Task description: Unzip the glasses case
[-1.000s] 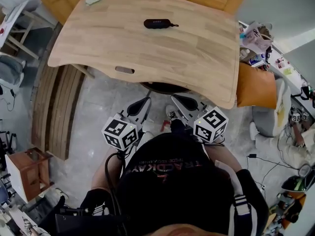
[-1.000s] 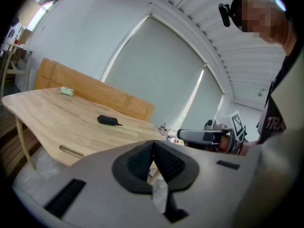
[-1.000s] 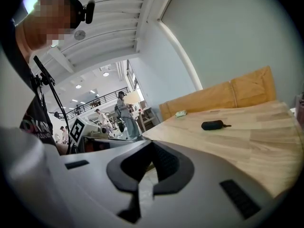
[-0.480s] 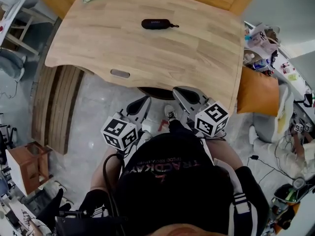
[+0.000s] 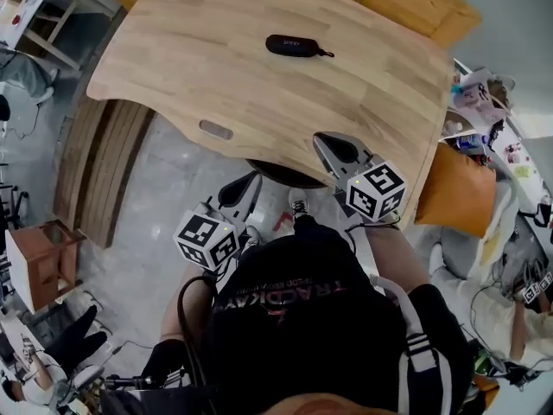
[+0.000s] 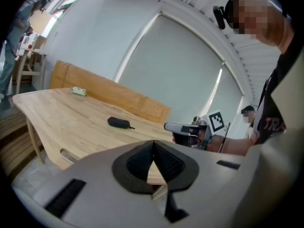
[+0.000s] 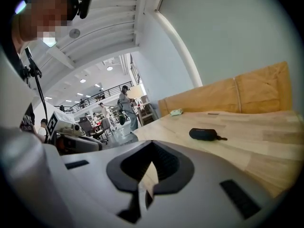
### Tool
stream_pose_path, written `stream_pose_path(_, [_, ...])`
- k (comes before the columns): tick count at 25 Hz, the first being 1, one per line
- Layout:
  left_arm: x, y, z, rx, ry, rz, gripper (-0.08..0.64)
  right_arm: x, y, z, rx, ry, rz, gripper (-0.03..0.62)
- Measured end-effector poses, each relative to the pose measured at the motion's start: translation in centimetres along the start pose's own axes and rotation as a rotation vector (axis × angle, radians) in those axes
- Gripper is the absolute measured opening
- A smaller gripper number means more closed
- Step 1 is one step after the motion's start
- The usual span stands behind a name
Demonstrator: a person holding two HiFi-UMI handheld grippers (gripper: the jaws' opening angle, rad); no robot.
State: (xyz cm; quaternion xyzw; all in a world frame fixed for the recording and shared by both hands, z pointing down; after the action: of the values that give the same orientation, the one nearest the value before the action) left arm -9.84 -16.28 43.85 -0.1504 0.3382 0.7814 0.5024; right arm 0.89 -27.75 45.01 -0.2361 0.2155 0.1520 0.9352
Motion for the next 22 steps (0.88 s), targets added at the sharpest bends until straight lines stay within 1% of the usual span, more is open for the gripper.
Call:
stream_pose_path(5, [0.1,0.6,0.1,0.047,-0.01,-0.049,0.012,-2.3,-3.8,-2.1,0.05,0.017,0.012,0.015])
stream_pose_path(10, [0.2,1.2,0.4,0.089,-0.021,-0.087,0.012,-4.6,-7.2,-3.4,0.097,0.038,0.048,0.015])
stream_pose_path(22, [-0.8,2.4,0.3,0.139,-0.007,-0.124,0.012,-10.4,-16.2,-5.4,0.181,0.102,0.12,0.018])
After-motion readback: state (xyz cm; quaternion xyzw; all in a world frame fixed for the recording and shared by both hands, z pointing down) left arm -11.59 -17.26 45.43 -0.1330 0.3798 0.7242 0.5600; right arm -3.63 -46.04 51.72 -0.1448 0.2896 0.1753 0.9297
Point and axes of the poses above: the fingertips, and each gripper's own axes: x backward along the fingers, y to its left, z out of its underside, the point moved 2 cm from there along x, backward along the fingers, and after that the axes turned 14 degrees about y, right-handed, at the moved point
